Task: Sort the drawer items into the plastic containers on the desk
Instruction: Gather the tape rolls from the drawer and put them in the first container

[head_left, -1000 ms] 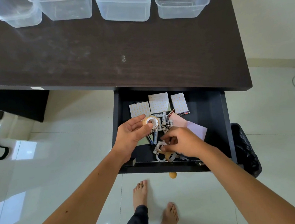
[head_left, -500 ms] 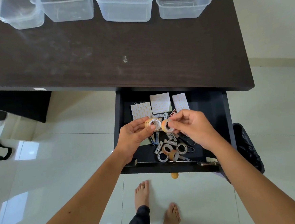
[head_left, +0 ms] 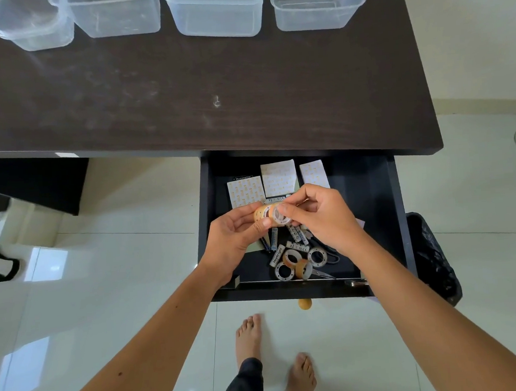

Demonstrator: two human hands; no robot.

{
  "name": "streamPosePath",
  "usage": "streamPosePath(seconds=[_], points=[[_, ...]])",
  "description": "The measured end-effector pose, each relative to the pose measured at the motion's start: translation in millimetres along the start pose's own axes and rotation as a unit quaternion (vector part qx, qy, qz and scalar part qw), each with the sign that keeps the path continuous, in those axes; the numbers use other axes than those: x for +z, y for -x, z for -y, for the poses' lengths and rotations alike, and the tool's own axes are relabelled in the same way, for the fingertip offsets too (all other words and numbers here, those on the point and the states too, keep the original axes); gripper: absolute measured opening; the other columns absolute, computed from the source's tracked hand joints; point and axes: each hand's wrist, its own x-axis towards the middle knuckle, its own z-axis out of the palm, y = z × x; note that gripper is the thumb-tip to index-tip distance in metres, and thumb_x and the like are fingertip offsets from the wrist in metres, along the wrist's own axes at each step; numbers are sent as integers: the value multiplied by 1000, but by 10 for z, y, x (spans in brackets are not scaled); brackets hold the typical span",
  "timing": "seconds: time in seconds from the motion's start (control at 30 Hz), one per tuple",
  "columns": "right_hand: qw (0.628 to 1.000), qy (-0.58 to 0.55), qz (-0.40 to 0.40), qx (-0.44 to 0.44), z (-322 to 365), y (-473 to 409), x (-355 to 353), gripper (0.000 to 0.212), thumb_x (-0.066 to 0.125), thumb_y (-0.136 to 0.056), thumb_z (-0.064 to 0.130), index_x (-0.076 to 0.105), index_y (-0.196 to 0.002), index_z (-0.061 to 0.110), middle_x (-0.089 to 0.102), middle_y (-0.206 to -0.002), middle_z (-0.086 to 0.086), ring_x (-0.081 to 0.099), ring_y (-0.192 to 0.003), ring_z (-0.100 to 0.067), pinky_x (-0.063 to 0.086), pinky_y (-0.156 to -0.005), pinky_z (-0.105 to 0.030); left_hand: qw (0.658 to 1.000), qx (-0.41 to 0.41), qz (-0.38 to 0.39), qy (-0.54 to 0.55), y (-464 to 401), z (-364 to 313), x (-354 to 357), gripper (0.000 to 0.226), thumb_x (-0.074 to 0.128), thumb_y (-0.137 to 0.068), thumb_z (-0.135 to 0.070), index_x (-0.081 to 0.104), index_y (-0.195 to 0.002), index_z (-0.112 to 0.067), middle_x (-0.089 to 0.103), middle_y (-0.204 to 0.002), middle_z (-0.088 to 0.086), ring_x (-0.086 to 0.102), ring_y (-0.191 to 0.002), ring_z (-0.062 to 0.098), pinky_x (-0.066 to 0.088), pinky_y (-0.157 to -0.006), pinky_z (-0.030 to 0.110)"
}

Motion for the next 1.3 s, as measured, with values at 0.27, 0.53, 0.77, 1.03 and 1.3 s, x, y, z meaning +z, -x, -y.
streamPosePath(seconds=[0.27, 0.53, 0.77, 1.03, 1.3], points=[[998, 52, -31, -24, -29, -24, 59, 17, 84, -90, 27, 73, -96, 15, 79, -99, 3, 79, -83, -10, 66, -73, -28, 999, 25, -23, -34, -34, 38, 15, 62, 83, -74, -25, 69, -133, -11, 79, -118, 9, 76, -112, 23, 63, -95, 34], [997, 51, -33, -39, -36, -35, 142, 14, 86, -88, 29, 75, -94, 22, 78, -95, 10, 76, -85, -3, 59, -72, -16, 998, 22, -18, -63, -44, 12, 28, 65, 87, -71, -31, 71, -131, -14, 79, -115, 7, 77, -109, 19, 60, -99, 33], [1000, 17, 16, 8, -175, 48, -70, 15, 73, -98, 32, 77, -111, 26, 80, -101, 5, 77, -95, -11, 63, -92, -38, 998, -8, -28, -62, -78, 22, -27, 52, 90, -77, -24, 73, -125, -16, 81, -112, 4, 76, -110, 20, 57, -107, 43], [932, 261, 249, 33, -479, 148, -220, 34, 90, -81, 13, 81, -110, 28, 74, -111, 11, 69, -101, -8, 58, -92, -26, 998, -12, -30, -59, -96, 36, -57, 64, 92, -68, -34, 72, -127, -18, 81, -114, 4, 75, -113, 21, 54, -111, 48], [932, 279, 231, 22, -516, 104, -197, 18, 88, -85, 22, 81, -101, 27, 75, -92, 11, 65, -79, 0, 53, -69, -20, 997, -15, -2, -74, -72, 26, -74, 64, 90, -71, -34, 71, -130, -18, 80, -115, 3, 75, -114, 19, 52, -113, 47]])
